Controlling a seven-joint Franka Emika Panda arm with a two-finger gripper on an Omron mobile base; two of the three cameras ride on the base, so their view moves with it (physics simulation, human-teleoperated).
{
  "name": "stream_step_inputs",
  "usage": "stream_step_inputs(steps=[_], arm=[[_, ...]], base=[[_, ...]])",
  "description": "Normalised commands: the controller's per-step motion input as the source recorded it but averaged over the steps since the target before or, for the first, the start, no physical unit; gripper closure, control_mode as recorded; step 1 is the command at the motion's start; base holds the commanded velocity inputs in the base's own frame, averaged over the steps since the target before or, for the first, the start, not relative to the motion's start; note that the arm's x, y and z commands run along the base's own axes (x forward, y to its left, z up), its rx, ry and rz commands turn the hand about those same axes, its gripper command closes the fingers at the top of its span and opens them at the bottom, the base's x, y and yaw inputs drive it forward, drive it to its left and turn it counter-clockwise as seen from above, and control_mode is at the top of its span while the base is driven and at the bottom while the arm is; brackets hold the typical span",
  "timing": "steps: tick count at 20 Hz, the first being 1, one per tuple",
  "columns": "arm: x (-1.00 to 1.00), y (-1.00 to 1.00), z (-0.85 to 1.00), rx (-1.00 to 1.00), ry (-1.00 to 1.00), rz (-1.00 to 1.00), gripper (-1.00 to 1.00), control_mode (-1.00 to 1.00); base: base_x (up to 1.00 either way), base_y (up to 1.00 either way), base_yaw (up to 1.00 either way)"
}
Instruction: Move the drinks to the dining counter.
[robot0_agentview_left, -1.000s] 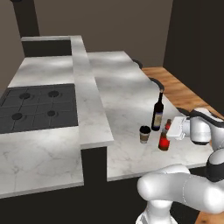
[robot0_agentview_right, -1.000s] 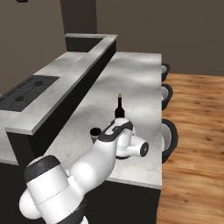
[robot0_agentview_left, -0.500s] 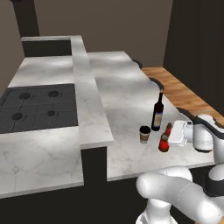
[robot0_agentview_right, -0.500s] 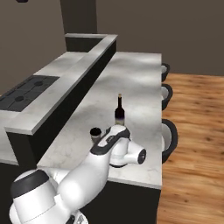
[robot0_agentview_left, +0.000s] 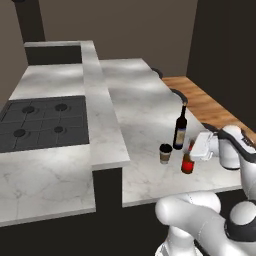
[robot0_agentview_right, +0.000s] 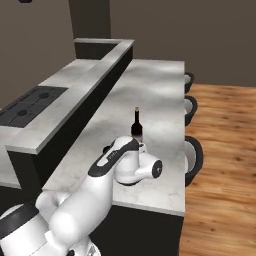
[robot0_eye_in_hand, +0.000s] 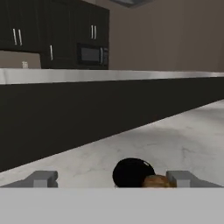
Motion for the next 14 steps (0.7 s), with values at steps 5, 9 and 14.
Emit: stream_step_inputs(steps=[5,9,14], arm=[[-0.16,-0.17,0.63,0.00,0.01,0.00,-1.00,-1.00],[-0.31,-0.02,0.57,0.00,0.00,0.00,-1.00,-1.00],[-0.60,0.00,0.35,0.00,-0.07,0.07,-1.00,-1.00]], base=[[0.00,0.00,0.00],[0.00,0.00,0.00],[0.00,0.00,0.00]])
